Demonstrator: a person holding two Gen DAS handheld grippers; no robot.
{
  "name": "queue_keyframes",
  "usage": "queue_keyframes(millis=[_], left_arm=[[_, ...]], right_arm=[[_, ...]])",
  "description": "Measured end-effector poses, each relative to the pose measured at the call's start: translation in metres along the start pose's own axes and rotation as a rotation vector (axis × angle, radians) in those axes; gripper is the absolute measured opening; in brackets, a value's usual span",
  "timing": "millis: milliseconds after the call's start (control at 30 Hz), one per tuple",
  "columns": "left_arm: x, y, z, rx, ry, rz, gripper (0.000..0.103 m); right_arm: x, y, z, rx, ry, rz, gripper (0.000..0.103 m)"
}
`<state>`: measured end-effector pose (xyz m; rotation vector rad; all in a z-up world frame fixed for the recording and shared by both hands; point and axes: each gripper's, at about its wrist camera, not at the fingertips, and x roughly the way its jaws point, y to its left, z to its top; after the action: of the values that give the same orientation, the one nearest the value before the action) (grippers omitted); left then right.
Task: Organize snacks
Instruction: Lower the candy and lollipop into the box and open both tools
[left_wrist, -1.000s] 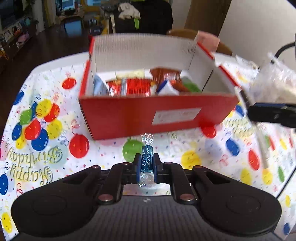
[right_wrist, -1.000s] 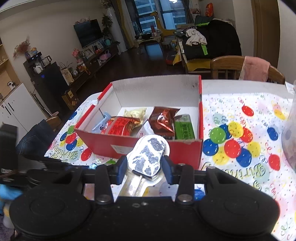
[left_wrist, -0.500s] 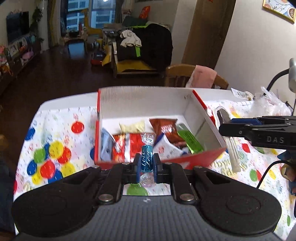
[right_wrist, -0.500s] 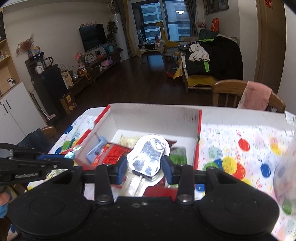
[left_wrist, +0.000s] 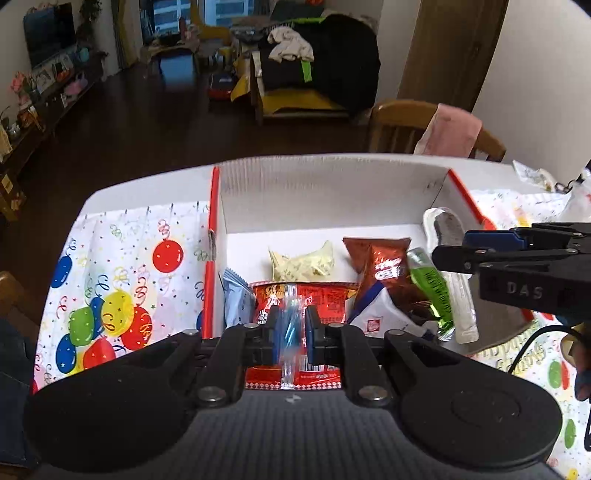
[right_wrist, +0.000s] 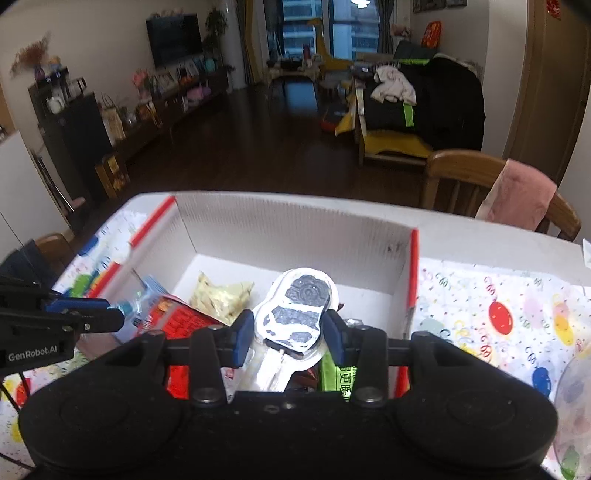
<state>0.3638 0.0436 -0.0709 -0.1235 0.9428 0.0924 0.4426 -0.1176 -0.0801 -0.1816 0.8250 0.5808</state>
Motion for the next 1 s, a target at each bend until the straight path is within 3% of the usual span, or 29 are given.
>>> queue_keyframes(millis=[267, 567, 867, 1000], left_arm=[[0.027, 0.0, -0.006, 0.001, 0.059, 0.006, 0.013], [0.027, -0.004, -0.016, 0.0, 0.06, 0.005, 0.013], [-0.008, -0.01, -0.021, 0.011, -0.011, -0.007, 0.013], [-0.026, -0.011, -0.024, 0.016, -0.042, -0.015, 0.022]], right_arm=[[0.031, 0.002, -0.012, -0.002, 0.07, 0.012, 0.04], [0.034, -0.003, -0.02, 0.019, 0.084, 0.026, 0.043], [-0.01, -0.005, -0.02, 0.066, 0.003, 0.058, 0.064], [-0.034, -0.004, -0.021, 0.081, -0.033, 0.071, 0.066]])
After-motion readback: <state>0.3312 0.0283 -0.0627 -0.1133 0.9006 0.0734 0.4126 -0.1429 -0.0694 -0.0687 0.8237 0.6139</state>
